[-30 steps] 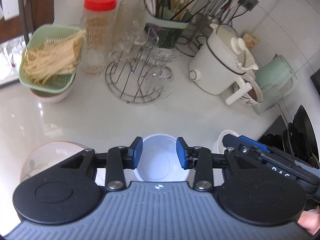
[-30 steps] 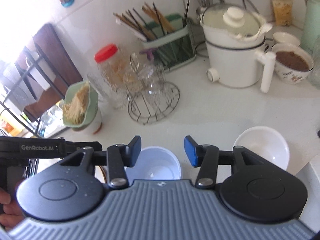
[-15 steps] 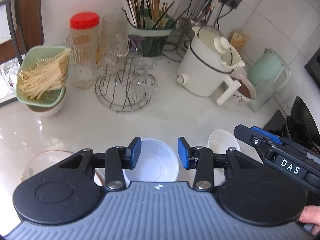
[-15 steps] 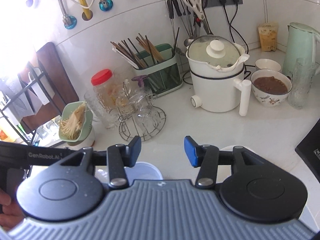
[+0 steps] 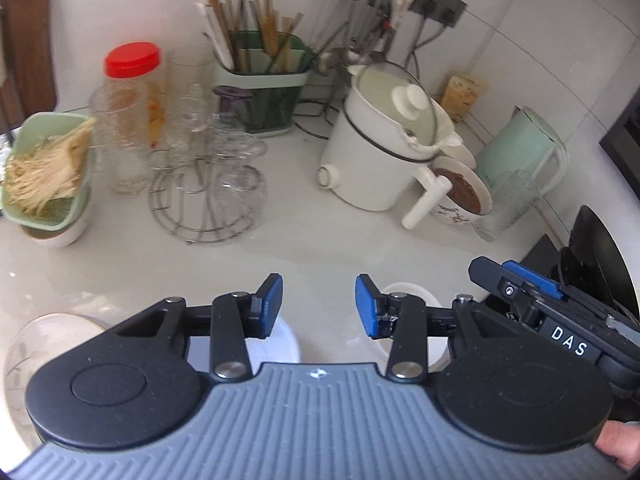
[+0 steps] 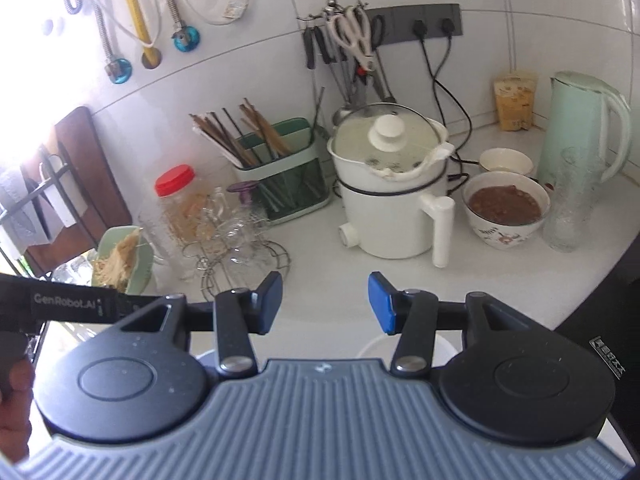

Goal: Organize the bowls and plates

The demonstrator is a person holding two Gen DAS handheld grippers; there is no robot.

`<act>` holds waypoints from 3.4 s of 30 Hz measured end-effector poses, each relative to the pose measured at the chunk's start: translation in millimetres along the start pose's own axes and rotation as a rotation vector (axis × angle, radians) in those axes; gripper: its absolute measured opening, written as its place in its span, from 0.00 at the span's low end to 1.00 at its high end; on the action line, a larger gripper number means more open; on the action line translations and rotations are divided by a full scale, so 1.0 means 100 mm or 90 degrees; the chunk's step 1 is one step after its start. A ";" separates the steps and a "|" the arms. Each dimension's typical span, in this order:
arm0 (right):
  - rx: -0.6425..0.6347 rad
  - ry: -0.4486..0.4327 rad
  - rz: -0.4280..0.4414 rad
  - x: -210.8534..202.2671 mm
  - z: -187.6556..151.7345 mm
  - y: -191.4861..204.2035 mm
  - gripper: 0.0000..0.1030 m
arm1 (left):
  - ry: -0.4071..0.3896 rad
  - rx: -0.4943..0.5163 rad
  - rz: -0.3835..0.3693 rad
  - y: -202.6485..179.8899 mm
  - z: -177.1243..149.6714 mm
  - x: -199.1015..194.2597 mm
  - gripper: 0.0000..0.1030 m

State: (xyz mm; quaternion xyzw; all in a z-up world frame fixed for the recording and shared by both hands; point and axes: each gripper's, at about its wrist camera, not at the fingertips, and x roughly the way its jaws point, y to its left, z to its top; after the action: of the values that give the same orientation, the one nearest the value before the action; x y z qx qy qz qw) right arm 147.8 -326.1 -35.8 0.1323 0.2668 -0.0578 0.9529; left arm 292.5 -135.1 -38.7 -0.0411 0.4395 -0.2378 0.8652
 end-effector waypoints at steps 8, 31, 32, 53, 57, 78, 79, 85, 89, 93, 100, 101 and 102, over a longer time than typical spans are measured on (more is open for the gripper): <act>0.009 -0.011 -0.062 0.02 -0.14 -0.31 0.49 | 0.038 0.020 -0.011 -0.26 0.03 0.34 0.45; 0.073 0.082 -0.111 0.56 -0.72 -0.90 0.48 | 0.102 0.080 -0.058 -0.53 -0.09 1.30 0.46; 0.085 0.093 -0.106 0.59 -0.74 -0.92 0.48 | 0.113 0.076 -0.061 -0.53 -0.11 1.36 0.46; 0.218 0.145 -0.111 0.80 -0.95 -1.11 0.29 | 0.205 0.113 -0.060 -0.67 -0.26 1.95 0.40; 0.224 0.156 -0.101 0.85 -0.99 -1.10 0.20 | 0.208 0.096 -0.062 -0.62 -0.27 1.99 0.27; 0.255 0.148 -0.077 0.59 -0.86 -0.87 0.16 | 0.221 0.060 -0.100 -0.42 -0.18 1.58 0.12; 0.252 0.154 -0.078 0.59 -0.86 -0.84 0.16 | 0.219 0.060 -0.097 -0.41 -0.18 1.54 0.12; 0.260 0.157 -0.064 0.55 -0.83 -0.71 0.16 | 0.205 0.052 -0.095 -0.29 -0.14 1.31 0.12; 0.257 0.151 -0.058 0.48 -0.79 -0.64 0.16 | 0.196 0.037 -0.102 -0.22 -0.13 1.17 0.12; 0.254 0.151 -0.049 0.43 -0.73 -0.59 0.18 | 0.186 0.035 -0.102 -0.20 -0.12 1.07 0.13; 0.248 0.135 -0.034 0.30 -0.60 -0.54 0.18 | 0.174 0.011 -0.116 -0.16 -0.05 0.85 0.13; 0.247 0.134 -0.032 0.28 -0.58 -0.53 0.18 | 0.180 0.008 -0.113 -0.16 -0.04 0.83 0.13; 0.244 0.133 -0.030 0.27 -0.56 -0.52 0.18 | 0.184 0.004 -0.112 -0.15 -0.04 0.82 0.13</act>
State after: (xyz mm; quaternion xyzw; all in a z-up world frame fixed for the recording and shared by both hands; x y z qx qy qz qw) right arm 133.8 -361.2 -107.1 0.3102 0.3511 -0.1161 0.8758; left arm 324.7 -184.2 -97.7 -0.0422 0.5535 -0.3177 0.7687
